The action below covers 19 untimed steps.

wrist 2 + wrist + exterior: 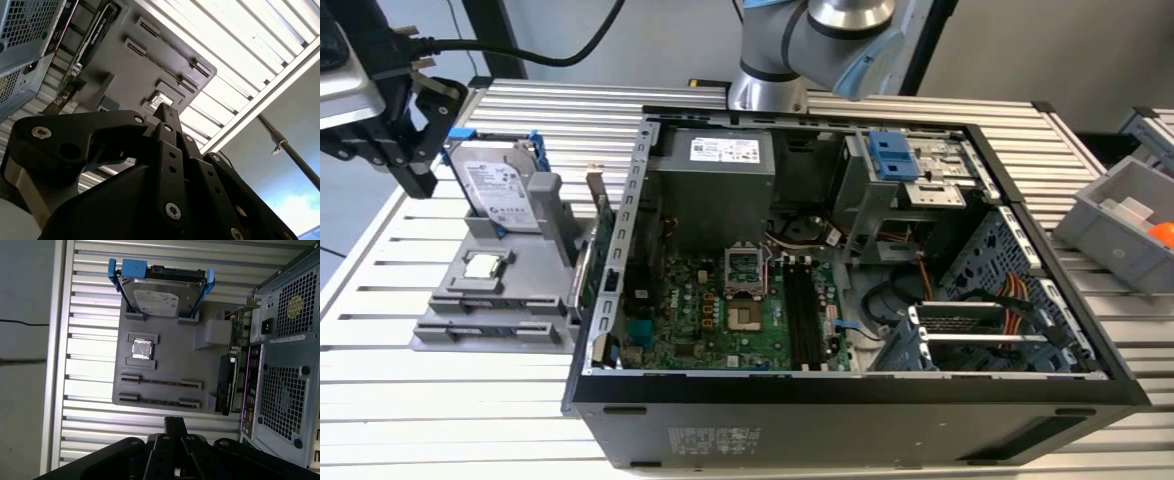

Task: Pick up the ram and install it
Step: 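Pick up the ram and move it above insertion slot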

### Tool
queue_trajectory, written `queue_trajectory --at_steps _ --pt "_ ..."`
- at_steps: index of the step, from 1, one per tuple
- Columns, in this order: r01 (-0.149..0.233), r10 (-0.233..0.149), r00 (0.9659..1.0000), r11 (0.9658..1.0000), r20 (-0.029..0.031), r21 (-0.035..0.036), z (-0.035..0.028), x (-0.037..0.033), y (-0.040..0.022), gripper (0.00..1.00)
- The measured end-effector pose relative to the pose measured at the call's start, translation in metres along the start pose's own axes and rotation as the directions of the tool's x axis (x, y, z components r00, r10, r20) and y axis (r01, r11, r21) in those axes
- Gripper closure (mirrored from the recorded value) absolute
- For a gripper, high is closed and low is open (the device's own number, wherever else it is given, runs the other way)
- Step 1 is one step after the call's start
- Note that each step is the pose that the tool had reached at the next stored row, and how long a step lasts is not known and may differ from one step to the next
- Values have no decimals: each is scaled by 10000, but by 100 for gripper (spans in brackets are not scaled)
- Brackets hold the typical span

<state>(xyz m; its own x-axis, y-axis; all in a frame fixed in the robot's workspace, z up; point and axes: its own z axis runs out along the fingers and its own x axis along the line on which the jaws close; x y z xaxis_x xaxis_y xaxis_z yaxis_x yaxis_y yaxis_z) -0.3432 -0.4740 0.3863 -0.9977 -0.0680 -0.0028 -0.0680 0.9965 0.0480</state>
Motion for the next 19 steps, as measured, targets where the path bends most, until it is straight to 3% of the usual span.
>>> queue_trajectory --at_steps 6,19 --pt "491 -491 9988 9988 -23 -2 0 -1 0 100" --pt "711 -711 9975 9975 -35 -3 0 0 0 100"
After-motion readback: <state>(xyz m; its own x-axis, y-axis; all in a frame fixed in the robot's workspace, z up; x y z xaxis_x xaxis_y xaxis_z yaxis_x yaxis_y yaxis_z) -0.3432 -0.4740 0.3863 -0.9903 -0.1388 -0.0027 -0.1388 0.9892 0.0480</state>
